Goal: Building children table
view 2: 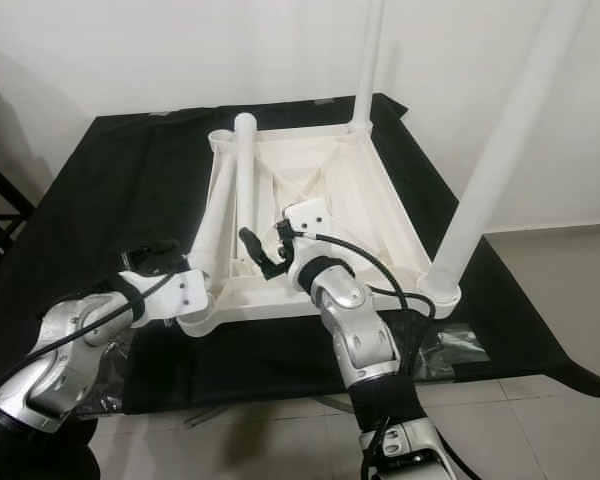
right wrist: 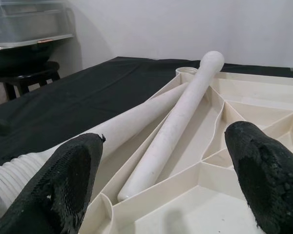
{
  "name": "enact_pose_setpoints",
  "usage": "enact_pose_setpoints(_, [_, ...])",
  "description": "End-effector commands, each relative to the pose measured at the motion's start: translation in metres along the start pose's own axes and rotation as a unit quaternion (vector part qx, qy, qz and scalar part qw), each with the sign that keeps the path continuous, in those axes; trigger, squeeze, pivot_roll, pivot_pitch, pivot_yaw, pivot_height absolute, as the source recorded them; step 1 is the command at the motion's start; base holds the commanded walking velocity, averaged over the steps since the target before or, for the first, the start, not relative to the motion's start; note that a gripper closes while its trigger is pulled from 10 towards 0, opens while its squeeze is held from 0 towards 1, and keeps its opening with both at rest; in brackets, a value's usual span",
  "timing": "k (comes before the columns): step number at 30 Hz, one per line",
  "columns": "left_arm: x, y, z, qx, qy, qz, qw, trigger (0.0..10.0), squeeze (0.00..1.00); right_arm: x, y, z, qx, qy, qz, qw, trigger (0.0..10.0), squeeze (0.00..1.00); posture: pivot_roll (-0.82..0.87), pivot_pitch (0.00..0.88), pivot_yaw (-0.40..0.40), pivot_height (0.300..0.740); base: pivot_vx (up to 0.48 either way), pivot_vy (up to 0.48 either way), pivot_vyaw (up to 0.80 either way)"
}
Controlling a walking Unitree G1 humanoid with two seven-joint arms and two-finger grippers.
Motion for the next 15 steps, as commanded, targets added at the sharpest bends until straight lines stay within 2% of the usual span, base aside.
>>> enact_pose_setpoints(1, [0.003,-0.002,-0.001,0.006,0.004,0.000,1.000,10.0,0.00,0.001,0.003,0.002,0.002,0.000,0.005,1.000,10.0,0.00,-0.02,0.083,0.056,0.740,0.000,0.000,0.00])
enact_pose_setpoints(4, [0.006,-0.002,0.001,0.004,0.003,0.002,1.000,10.0,0.00,0.001,0.003,0.002,0.002,0.000,0.005,1.000,10.0,0.00,-0.02,0.083,0.056,0.740,0.000,0.000,0.00])
enact_pose_setpoints(6, [0.013,-0.001,0.002,-0.001,0.002,0.013,1.000,10.0,0.00,0.001,0.004,0.002,0.002,-0.001,0.006,1.000,10.0,0.00,-0.02,0.083,0.056,0.740,0.000,0.000,0.00])
enact_pose_setpoints(15, [0.017,0.006,0.005,-0.005,-0.003,0.029,1.000,10.0,0.00,0.002,0.006,0.002,0.003,-0.001,0.007,1.000,10.0,0.00,-0.02,0.081,0.057,0.740,0.000,0.000,0.00])
Point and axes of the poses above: a point about 5 cm out from each wrist's last joint towards the gripper, its own x axis pointing out of the wrist towards the gripper, its own z axis along the axis of the wrist's last joint, y = z × x, the point moved 1 cm from there along x, pointing out of the wrist towards the gripper, and after that the axes turned 13 degrees about -x, right-handed, at the moved point
